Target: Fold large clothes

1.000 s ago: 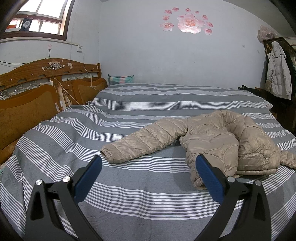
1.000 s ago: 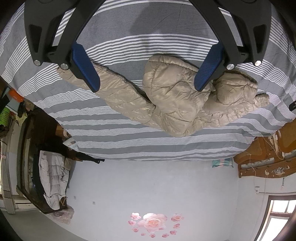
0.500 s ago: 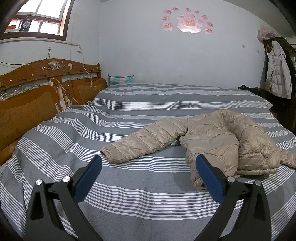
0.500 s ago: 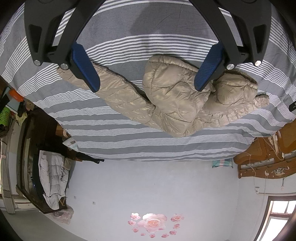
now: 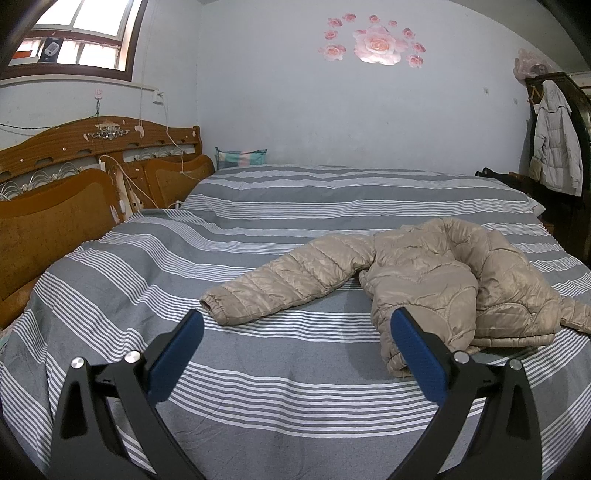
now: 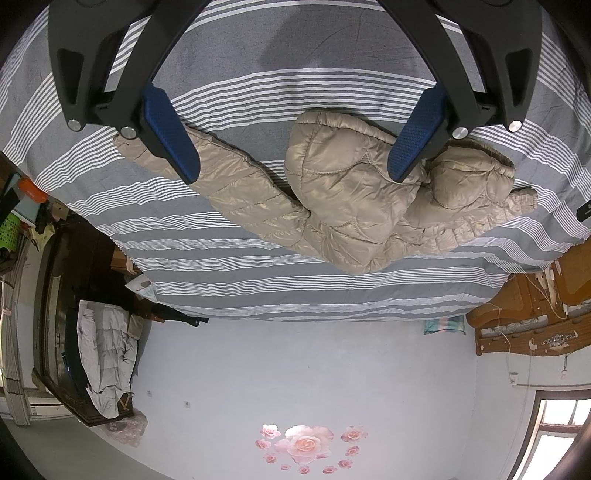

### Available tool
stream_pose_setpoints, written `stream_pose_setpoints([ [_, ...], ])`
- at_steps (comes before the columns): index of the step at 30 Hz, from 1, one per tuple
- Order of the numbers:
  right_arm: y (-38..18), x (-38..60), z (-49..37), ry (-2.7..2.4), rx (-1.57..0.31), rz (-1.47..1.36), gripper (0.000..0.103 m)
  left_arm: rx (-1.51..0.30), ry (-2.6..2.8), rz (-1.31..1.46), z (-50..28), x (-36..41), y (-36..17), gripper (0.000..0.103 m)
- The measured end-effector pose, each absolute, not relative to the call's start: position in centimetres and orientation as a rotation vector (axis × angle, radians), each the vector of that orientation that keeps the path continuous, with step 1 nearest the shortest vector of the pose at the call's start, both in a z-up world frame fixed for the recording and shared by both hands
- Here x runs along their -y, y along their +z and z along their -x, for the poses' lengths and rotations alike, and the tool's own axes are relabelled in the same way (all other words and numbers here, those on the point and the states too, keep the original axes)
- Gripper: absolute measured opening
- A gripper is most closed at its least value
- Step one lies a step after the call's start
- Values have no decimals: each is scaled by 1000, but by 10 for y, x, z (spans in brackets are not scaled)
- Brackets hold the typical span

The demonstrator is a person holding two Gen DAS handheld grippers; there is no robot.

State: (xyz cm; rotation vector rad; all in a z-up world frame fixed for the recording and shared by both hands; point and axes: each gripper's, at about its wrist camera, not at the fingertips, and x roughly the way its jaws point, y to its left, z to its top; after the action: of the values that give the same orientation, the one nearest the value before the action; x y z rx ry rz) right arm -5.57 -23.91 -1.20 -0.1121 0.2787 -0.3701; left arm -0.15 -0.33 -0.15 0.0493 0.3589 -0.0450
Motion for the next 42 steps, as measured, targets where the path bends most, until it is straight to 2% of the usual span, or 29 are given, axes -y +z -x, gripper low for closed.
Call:
stream_pose_setpoints([
  [42,-16,244,54,-376,-294,96,100,-368,6,-34,-9,-7,-1,101],
])
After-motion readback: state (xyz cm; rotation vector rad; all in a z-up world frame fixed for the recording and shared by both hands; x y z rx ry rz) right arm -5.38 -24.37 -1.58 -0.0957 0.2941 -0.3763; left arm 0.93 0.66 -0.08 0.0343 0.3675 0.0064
